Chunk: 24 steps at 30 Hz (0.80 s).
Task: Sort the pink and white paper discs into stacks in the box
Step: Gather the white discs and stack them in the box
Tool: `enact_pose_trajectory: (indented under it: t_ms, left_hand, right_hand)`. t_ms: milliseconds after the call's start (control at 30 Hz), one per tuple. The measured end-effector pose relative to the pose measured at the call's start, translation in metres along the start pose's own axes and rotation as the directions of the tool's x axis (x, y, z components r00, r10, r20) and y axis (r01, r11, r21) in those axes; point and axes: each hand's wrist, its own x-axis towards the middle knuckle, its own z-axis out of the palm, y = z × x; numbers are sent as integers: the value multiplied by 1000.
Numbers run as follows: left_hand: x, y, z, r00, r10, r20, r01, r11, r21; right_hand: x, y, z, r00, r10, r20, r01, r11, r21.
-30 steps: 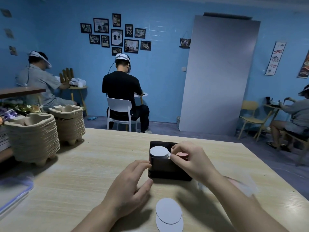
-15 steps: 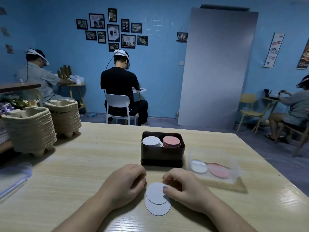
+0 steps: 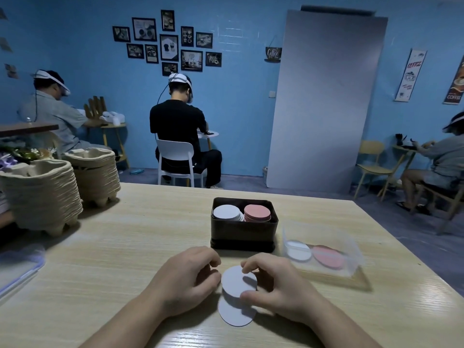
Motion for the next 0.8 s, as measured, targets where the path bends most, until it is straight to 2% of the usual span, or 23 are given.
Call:
enact_pose_trajectory:
  t_ms: [200,467,600,800]
  left_hand:
    - [0,-1,-1,1000,-6,1,6,997,-79]
    - [3,5,1,1000,5,-4,-5,995,-98]
    - [6,12,3,1000,16,-2,-16,996,-92]
    - [6,11,4,993,60,105,-55,997,-46]
  right_hand:
    - [2,2,2,988,-16,-156,31,995,97]
    - [5,5,6,986,-24,-164,43,993,110]
    - [4,8,3,992,-20,-123,29,997,72]
    - [1,14,-7,992,38,-120,-34,999,29]
